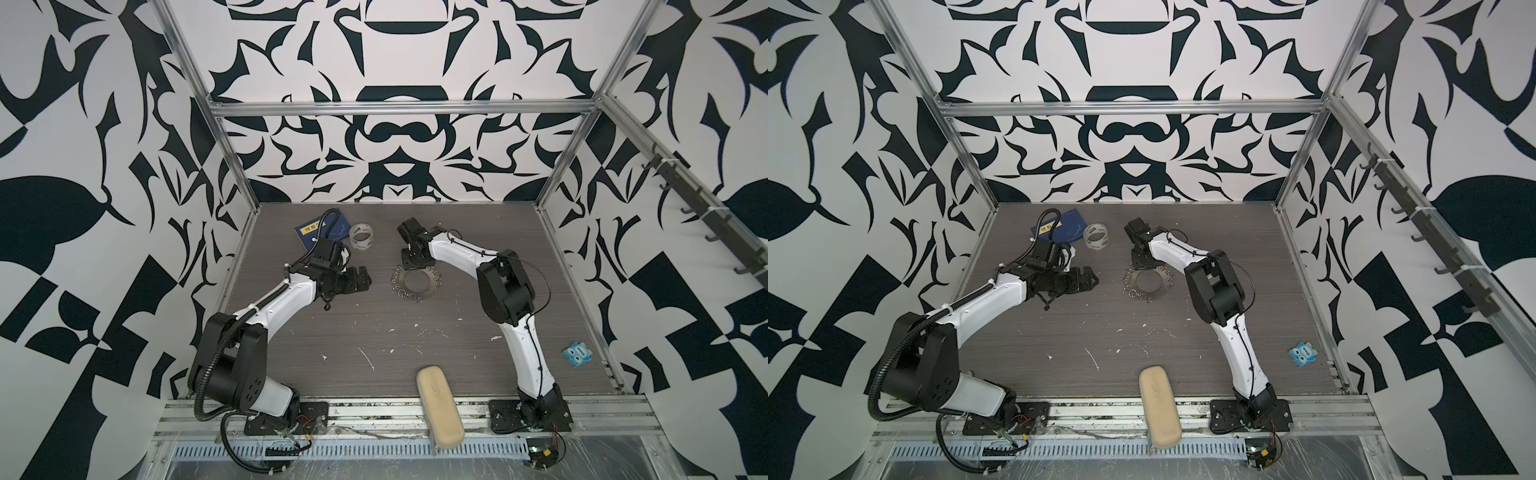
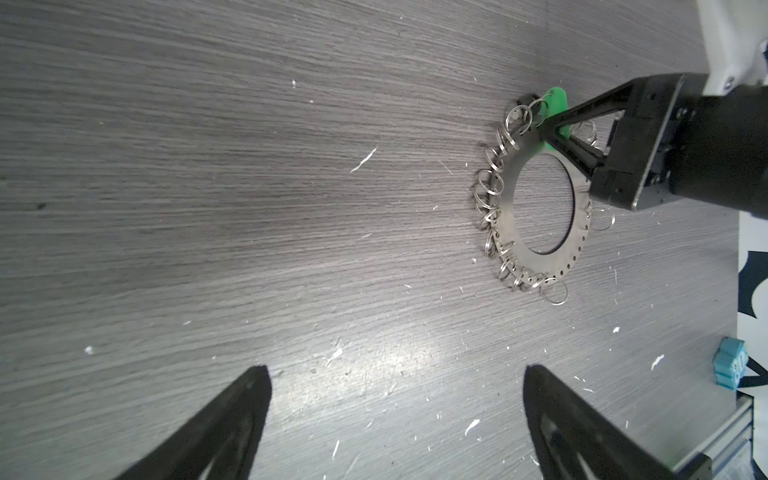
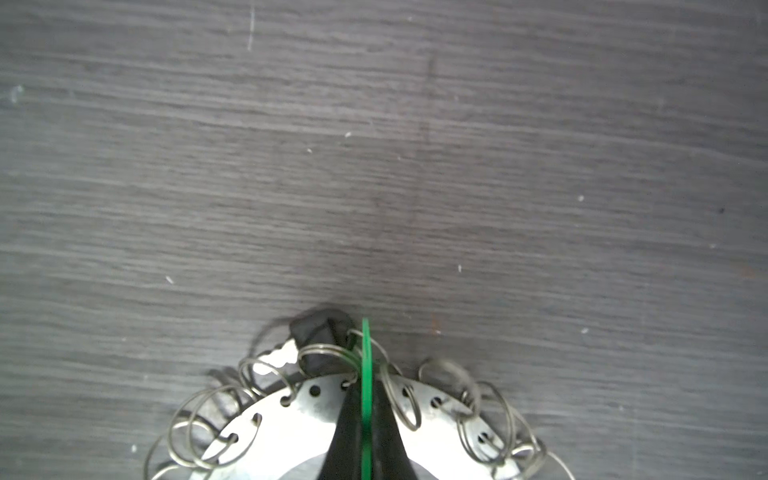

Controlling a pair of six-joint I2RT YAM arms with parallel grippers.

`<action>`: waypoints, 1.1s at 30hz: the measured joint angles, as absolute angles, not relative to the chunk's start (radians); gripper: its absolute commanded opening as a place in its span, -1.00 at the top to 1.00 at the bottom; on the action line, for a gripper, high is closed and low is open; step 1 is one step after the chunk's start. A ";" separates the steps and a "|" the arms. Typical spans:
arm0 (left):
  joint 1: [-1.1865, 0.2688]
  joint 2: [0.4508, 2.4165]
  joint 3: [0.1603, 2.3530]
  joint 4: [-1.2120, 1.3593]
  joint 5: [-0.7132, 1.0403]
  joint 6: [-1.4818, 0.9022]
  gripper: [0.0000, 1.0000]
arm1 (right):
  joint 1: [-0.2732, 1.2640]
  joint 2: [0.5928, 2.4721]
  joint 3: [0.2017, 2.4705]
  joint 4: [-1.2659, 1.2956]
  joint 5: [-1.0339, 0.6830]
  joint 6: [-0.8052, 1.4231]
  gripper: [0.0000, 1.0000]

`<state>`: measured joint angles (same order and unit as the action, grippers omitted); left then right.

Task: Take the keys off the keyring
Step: 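Lift the ring disc by the green tag with the right gripper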

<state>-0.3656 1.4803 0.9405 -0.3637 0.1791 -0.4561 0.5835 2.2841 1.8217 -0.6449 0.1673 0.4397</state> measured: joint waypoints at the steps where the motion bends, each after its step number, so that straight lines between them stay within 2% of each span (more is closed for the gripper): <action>1: -0.366 1.480 0.942 -0.364 0.179 -0.456 -0.98 | 0.584 2.281 1.818 -0.652 0.173 0.438 1.00; 10: -0.366 1.448 0.962 -0.390 0.175 -0.440 -0.97 | 0.593 2.207 1.797 -0.751 0.189 0.387 1.00; 22: -0.365 1.212 0.963 -0.406 0.296 -0.278 -0.86 | 0.684 1.899 1.689 -0.808 0.198 0.208 1.00; 28: -0.367 1.037 0.930 -0.380 0.403 -0.175 -0.74 | 0.725 1.670 1.446 -0.654 0.122 0.095 1.00; 33: -0.381 0.934 0.862 -0.329 0.485 -0.115 -0.72 | 0.736 1.492 1.288 -0.540 0.038 0.000 1.00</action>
<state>-0.3813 0.9340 0.8623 -0.3286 0.4847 -0.1146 0.7364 1.4918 1.2881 -0.5404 0.0383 -0.0002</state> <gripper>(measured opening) 0.858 0.051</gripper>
